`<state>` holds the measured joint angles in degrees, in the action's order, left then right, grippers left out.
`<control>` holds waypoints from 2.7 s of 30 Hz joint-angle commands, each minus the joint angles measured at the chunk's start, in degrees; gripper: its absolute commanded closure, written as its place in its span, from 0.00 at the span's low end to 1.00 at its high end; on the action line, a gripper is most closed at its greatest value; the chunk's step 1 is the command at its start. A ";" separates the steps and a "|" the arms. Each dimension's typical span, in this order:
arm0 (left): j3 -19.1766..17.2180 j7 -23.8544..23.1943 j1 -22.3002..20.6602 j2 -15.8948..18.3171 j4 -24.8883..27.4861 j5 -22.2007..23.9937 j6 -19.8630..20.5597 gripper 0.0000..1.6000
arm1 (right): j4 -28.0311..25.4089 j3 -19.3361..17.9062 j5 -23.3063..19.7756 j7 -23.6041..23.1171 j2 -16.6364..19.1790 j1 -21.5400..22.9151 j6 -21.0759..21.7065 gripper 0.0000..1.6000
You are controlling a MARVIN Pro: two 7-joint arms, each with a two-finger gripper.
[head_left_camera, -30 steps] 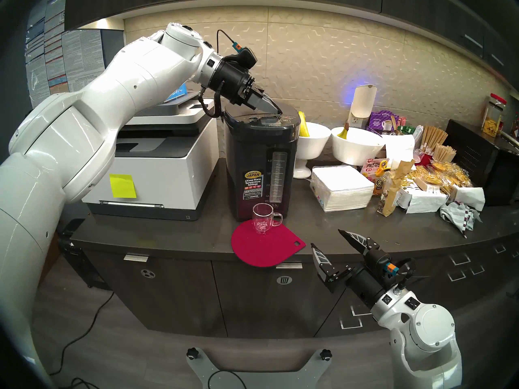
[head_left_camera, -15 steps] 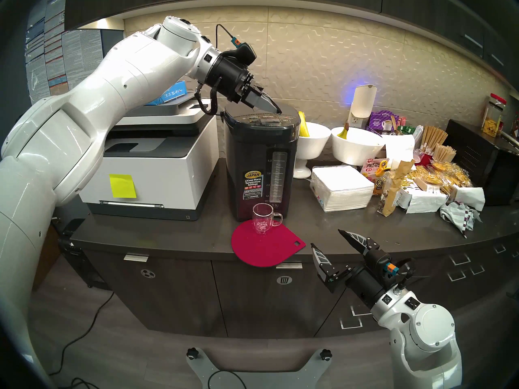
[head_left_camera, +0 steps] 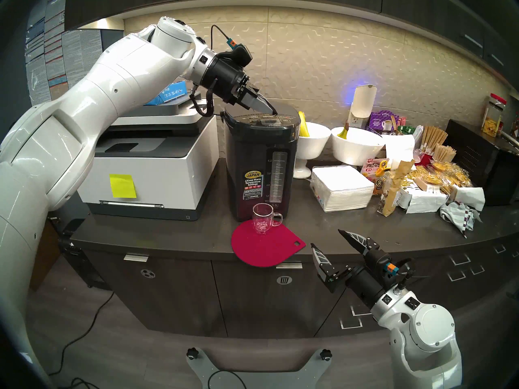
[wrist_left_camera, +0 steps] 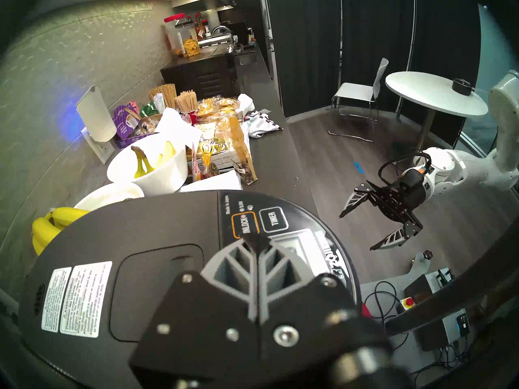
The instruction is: Press the water dispenser button and fill the cup
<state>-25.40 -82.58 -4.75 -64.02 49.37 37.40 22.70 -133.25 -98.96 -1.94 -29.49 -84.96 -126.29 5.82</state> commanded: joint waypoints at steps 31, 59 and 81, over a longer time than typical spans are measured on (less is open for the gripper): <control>3.30 -2.35 -0.84 -0.78 -1.88 -1.28 -1.45 1.00 | -1.40 0.08 0.11 -0.09 0.07 0.19 -0.14 0.00; 5.00 -2.42 -0.55 -2.66 -5.25 -1.10 -3.61 1.00 | -1.37 0.07 0.12 -0.14 0.03 0.21 -0.16 0.00; 6.34 -2.42 -0.71 -2.16 -4.22 -0.16 -3.49 1.00 | -1.37 0.06 0.14 -0.16 0.00 0.22 -0.16 0.00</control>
<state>-20.92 -85.10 -6.92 -66.24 44.24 38.09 18.89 -133.25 -98.99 -1.87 -29.59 -85.07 -126.29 5.82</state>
